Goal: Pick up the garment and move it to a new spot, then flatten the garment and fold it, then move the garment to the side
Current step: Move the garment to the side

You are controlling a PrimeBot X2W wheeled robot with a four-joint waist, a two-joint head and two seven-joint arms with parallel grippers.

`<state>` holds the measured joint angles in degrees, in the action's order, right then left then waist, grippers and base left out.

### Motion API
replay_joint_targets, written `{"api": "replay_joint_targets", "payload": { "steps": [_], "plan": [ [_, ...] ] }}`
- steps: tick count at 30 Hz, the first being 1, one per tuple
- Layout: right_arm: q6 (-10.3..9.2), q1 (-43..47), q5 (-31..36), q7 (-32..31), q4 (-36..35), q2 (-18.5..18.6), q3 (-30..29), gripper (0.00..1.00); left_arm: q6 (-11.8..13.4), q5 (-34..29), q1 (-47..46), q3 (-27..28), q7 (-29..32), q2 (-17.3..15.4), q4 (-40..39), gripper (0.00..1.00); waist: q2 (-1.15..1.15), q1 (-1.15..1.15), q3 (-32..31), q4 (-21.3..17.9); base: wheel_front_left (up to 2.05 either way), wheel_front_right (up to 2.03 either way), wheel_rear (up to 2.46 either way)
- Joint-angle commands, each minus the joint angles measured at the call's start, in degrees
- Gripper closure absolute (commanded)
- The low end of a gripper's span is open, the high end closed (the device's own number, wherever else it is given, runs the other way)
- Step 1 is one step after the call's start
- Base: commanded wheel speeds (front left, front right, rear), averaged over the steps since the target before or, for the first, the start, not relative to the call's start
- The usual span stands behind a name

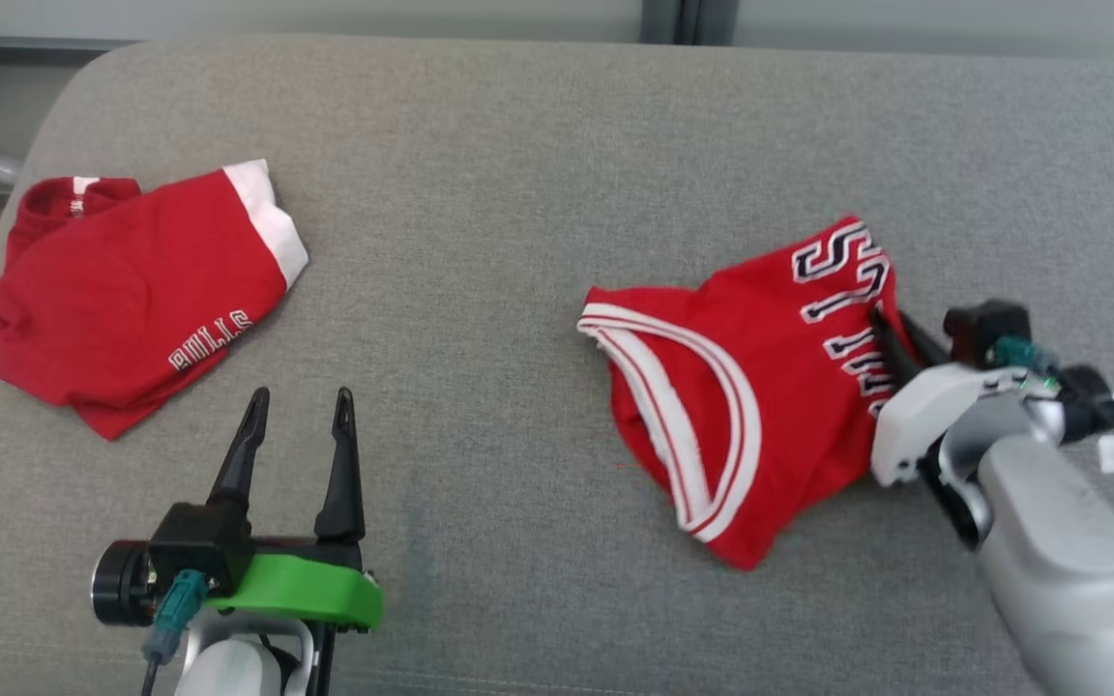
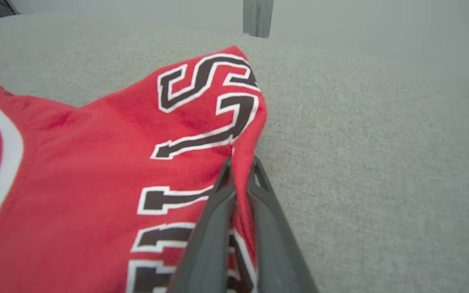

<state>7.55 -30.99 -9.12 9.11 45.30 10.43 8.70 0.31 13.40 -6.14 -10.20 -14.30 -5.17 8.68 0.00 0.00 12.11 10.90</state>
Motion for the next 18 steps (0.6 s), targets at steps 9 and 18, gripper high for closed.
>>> {"api": "replay_joint_targets", "payload": {
  "steps": [9, 18],
  "plan": [
    [-0.12, -15.06, -3.97, -3.65, -3.55, 16.76, 2.06, 1.0, 0.69, -2.94, -7.58, -0.92, -0.84, 0.15, -3.5, 0.0, 0.0, 0.0, 16.12, -7.55, 0.0, 0.0, 0.0],
    [-0.12, -21.68, -8.72, -4.09, -5.26, 28.68, 1.2, 1.0, 0.93, -6.1, -12.62, -0.74, -0.71, -2.88, -7.43, 0.0, 0.0, 0.0, 24.52, -14.75, 0.0, 0.0, 0.0]
  ]
}}
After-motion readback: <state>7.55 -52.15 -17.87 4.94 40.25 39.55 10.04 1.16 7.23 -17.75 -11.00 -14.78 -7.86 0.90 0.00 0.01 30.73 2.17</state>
